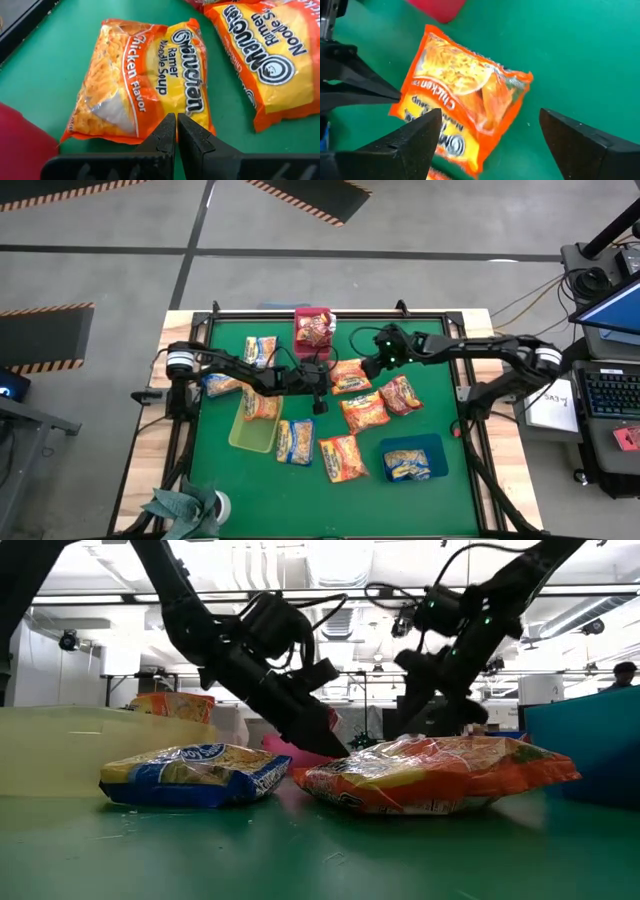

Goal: Sort Maruchan noodles
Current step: Put the orange noodle pack into the yellow bin

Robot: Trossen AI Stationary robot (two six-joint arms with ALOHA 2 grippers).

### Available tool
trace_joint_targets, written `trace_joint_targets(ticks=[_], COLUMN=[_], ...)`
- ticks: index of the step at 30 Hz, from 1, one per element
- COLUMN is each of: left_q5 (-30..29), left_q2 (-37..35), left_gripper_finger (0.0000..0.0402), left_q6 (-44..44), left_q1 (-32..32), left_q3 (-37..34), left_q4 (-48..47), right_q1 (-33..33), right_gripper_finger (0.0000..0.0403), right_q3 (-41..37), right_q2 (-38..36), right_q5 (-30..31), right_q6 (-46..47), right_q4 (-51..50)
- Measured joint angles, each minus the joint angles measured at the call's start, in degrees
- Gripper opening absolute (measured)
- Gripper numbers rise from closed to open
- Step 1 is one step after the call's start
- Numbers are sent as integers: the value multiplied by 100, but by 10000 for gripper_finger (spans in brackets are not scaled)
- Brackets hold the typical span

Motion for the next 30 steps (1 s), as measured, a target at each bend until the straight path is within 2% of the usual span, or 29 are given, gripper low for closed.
trace_joint_targets(ticks=[4, 11, 15, 20, 24, 30], left_q5=[0, -36, -41, -39, -39, -44], left_q2=[144, 289, 296, 298, 300, 300], left_gripper_finger=[0, 0, 0, 0, 0, 0], left_q6=[-24, -159, -175, -177, -178, -331], left_q1=[23, 34, 40, 41, 41, 41], left_q3=[-2, 8, 9, 7, 3, 2], left_q4=[72, 190, 177, 179, 170, 164], right_q1=[-78, -302, -353, -346, -342, -342], right_gripper_finger=[329, 329, 329, 324, 306, 242], right_q3=[0, 0, 0, 0, 0, 0], right_q2=[395, 840, 1081, 1430, 1695, 1811], right_q5=[-283, -467, -903, -1723, -2376, -2536], right_q6=[-130, -476, -680, -836, -1019, -884], right_q4=[426, 530, 877, 1736, 2353, 2716])
